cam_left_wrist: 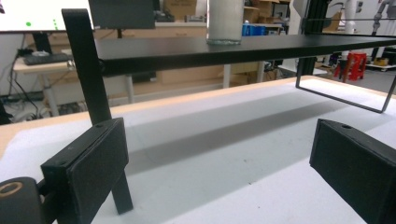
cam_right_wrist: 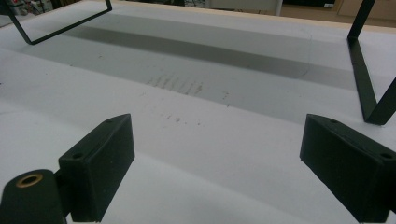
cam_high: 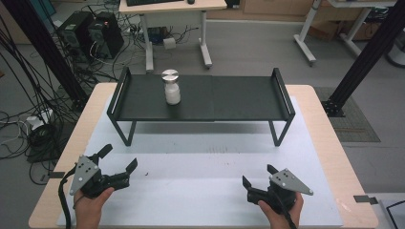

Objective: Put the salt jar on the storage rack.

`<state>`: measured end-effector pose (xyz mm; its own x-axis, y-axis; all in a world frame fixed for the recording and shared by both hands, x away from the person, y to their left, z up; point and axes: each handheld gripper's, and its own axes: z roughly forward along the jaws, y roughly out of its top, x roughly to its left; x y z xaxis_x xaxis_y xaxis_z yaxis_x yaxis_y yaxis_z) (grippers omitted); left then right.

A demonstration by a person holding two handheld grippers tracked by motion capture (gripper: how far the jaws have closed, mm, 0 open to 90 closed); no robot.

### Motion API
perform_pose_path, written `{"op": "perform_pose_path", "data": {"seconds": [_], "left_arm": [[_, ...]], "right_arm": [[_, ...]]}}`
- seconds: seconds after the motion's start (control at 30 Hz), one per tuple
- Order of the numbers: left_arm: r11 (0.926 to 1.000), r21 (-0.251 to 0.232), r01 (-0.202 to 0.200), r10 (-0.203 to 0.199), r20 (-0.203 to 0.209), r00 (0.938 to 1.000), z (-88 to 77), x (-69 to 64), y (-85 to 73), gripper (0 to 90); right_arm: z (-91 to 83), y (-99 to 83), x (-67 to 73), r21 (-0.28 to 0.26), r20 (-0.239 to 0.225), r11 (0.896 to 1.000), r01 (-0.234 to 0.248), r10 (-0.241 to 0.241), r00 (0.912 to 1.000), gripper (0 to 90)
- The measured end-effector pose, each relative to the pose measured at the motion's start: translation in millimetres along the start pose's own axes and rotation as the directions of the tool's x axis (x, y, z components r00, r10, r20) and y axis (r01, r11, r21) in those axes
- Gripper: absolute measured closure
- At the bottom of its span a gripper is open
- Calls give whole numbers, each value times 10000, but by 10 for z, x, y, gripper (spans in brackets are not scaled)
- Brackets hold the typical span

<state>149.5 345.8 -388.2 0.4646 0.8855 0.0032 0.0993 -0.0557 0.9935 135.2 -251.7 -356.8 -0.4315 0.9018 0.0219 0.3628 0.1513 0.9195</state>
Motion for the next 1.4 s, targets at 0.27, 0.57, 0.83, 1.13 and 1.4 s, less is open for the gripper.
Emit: {"op": "perform_pose_path", "data": {"seconds": [0.27, 0.57, 0.83, 1.13, 1.4], "left_arm": [[9999, 139, 44, -46, 158, 9999, 25, 15, -2, 43], [9998, 160, 115, -117, 166, 9998, 24, 6, -7, 42], [9997, 206, 92, -95, 132, 9999, 17, -6, 23, 41], [9996, 257, 111, -114, 117, 9999, -5, -35, 43, 40], [9994, 323, 119, -122, 106, 9999, -10, -62, 43, 40]], "right_arm": [[45, 4, -5, 72, -53, 10000, -3, 4, 10000, 98], [112, -51, -30, 38, -79, 9999, -122, 122, 9999, 97], [148, -48, -50, 45, -198, 9999, -112, 113, 9997, 97], [101, -70, -65, -82, -199, 9999, -121, 119, 9997, 97], [47, -128, -93, -121, -103, 9997, -235, 234, 9997, 96]]}}
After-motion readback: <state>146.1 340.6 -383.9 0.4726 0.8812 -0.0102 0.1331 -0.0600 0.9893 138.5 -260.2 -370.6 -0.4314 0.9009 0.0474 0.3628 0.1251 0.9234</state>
